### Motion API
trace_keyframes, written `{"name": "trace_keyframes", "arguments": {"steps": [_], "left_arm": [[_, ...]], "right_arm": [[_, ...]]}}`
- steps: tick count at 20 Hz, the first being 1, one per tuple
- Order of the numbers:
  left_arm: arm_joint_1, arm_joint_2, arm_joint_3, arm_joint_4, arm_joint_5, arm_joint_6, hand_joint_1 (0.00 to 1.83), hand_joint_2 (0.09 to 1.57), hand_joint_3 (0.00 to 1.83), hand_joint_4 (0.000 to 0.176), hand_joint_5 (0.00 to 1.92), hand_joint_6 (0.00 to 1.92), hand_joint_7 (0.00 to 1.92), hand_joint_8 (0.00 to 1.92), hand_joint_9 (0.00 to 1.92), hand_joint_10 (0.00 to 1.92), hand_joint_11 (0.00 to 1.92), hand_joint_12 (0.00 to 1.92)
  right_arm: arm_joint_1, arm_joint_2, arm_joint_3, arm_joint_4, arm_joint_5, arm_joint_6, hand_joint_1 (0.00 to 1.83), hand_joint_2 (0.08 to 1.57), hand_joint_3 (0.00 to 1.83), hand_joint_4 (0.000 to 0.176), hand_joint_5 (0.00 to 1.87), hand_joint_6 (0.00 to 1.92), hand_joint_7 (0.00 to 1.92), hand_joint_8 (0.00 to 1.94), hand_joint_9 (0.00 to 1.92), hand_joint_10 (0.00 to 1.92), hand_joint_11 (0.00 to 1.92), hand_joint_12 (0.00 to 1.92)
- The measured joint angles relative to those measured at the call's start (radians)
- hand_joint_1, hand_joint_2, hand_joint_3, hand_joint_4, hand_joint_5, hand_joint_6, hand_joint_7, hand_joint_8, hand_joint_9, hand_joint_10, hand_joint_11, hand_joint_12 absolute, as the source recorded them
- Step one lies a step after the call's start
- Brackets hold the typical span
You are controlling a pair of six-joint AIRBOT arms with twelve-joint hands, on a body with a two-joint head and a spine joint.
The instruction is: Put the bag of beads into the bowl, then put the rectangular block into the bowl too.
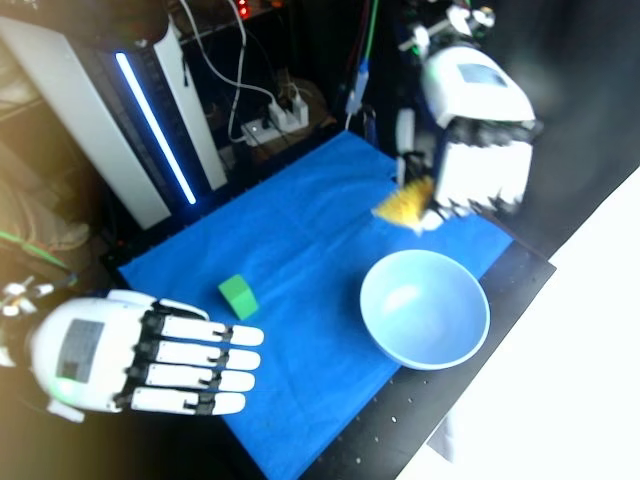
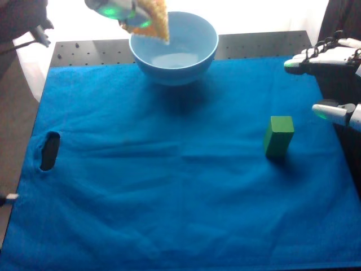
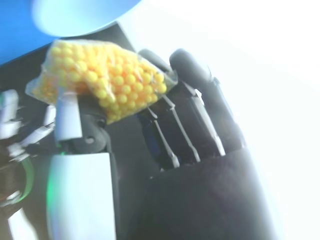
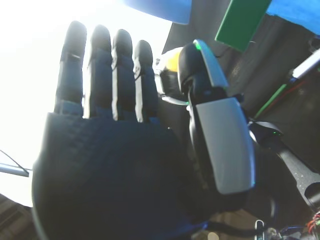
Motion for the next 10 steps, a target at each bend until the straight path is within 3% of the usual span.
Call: {"name": "trace_keyframes", "arguments": {"steps": [1,2,3,4,5,6,7,8,9,10], "left_arm": [[-0.013,-0.045,0.051,-0.023,0.021,0.008,1.25,1.05,0.00,0.002,1.05,0.83,1.18,0.71,1.09,0.68,0.82,1.36],[-0.023,-0.086,0.099,-0.036,0.044,0.011,1.36,1.06,0.01,0.000,0.99,0.94,1.10,0.75,1.06,0.92,0.83,1.21],[-0.025,-0.107,0.122,-0.043,0.049,0.011,1.38,1.08,0.00,0.000,0.94,1.02,1.05,0.82,1.03,1.00,0.82,1.14],[-0.025,-0.132,0.151,-0.047,0.057,0.011,1.26,1.10,0.00,0.000,0.95,1.00,1.06,0.88,1.00,0.72,0.77,1.14],[-0.025,-0.154,0.174,-0.047,0.072,0.013,1.24,1.10,0.00,0.000,0.96,0.97,1.07,0.90,1.04,0.59,0.78,1.18],[-0.025,-0.166,0.189,-0.047,0.089,0.013,1.23,1.12,0.00,0.000,0.90,0.98,1.04,1.02,1.05,0.58,0.80,1.29],[-0.025,-0.172,0.198,-0.047,0.100,0.013,1.11,1.02,0.00,0.000,0.78,0.44,0.83,0.54,0.96,0.51,0.72,1.30],[-0.024,-0.178,0.207,-0.048,0.117,0.013,0.98,0.98,0.00,0.025,0.61,0.13,0.67,0.19,0.79,0.34,0.51,1.26],[-0.024,-0.186,0.225,-0.051,0.130,0.014,0.89,0.95,0.00,0.036,0.41,0.03,0.57,0.04,0.71,0.18,0.42,1.20],[-0.023,-0.195,0.242,-0.053,0.140,0.014,0.87,0.94,0.00,0.038,0.37,0.01,0.55,0.01,0.72,0.09,0.40,1.19]], "right_arm": [[0.000,-0.008,0.008,-0.005,0.000,0.000,0.81,1.33,0.00,0.005,0.44,0.00,0.41,0.00,0.37,0.00,0.12,0.60],[0.000,-0.016,0.014,-0.009,0.000,0.000,0.80,1.32,0.00,0.006,0.46,0.00,0.42,0.00,0.38,0.00,0.14,0.54],[0.001,-0.020,0.016,-0.013,0.000,0.000,0.81,1.32,0.00,0.000,0.47,0.00,0.43,0.00,0.39,0.01,0.17,0.54],[0.003,-0.026,0.025,-0.028,0.001,0.000,0.83,1.32,0.00,0.000,0.46,0.00,0.43,0.00,0.40,0.01,0.17,0.53],[0.005,-0.032,0.030,-0.030,0.000,0.000,0.83,1.31,0.00,0.000,0.47,0.00,0.43,0.00,0.40,0.01,0.17,0.53],[0.010,-0.037,0.036,-0.035,0.000,0.000,0.82,1.31,0.00,0.000,0.46,0.00,0.42,0.00,0.39,0.00,0.16,0.53],[0.014,-0.039,0.038,-0.039,0.000,0.000,0.83,1.32,0.00,0.000,0.46,0.00,0.42,0.00,0.38,0.00,0.15,0.52],[0.020,-0.040,0.039,-0.042,0.000,0.000,0.84,1.32,0.00,0.000,0.45,0.00,0.42,0.00,0.37,0.00,0.13,0.52],[0.020,-0.040,0.039,-0.043,0.001,0.000,0.85,1.33,0.00,0.000,0.45,0.00,0.41,0.00,0.37,0.00,0.13,0.52],[0.020,-0.041,0.039,-0.043,0.000,0.000,0.85,1.33,0.00,0.000,0.45,0.00,0.41,0.00,0.37,0.00,0.12,0.52]]}}
